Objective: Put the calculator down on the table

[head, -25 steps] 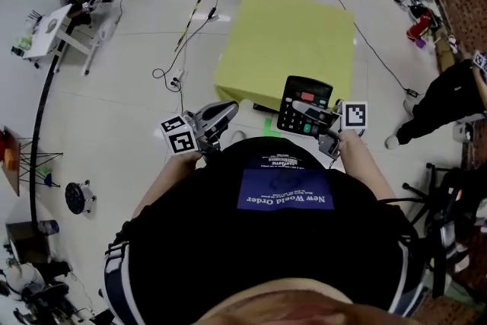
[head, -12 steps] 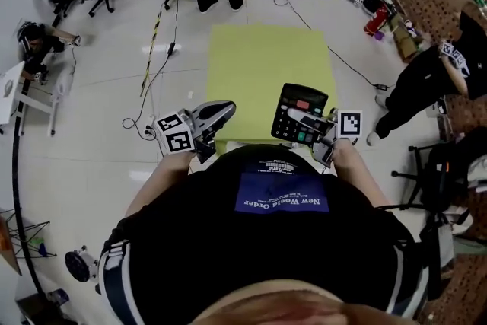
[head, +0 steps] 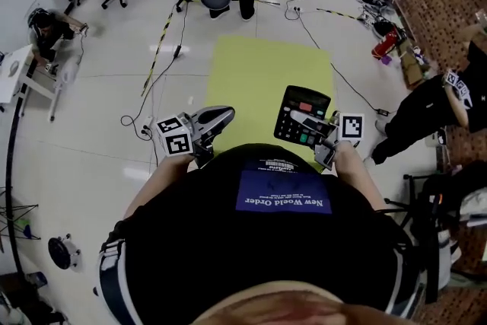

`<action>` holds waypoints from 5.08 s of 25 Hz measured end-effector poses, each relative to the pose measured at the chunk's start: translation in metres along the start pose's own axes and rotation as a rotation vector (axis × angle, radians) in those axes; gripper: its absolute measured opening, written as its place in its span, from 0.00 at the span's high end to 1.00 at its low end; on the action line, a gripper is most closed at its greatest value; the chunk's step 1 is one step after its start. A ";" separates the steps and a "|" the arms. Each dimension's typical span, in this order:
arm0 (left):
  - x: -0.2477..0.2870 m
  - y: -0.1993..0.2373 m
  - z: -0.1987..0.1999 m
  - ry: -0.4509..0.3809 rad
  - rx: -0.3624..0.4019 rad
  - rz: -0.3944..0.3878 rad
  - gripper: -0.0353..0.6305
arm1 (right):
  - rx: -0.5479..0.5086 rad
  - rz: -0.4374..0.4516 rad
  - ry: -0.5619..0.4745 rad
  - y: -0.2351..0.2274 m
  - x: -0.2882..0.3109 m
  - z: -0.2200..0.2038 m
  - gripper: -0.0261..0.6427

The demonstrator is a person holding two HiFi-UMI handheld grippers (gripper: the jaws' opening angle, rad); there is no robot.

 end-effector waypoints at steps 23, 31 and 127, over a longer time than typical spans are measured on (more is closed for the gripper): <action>0.108 0.052 -0.106 0.336 -0.024 -0.165 0.94 | 0.041 -0.262 -0.130 -0.123 -0.097 0.007 0.80; 0.193 0.058 -0.249 0.509 -0.019 -0.328 0.94 | 0.206 -0.442 -0.100 -0.251 -0.219 -0.030 0.80; 0.069 -0.092 0.076 -0.096 0.252 0.020 0.94 | -0.785 -0.140 -0.029 0.084 -0.044 0.068 0.98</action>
Point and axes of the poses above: the fingertips, and each gripper's own axes: x forward along the fingers, y to its left, z out of its top, the point moved 9 cm from there along -x, backward along the fingers, and after that the axes turned 13 degrees about -y, right-handed, at the moved point
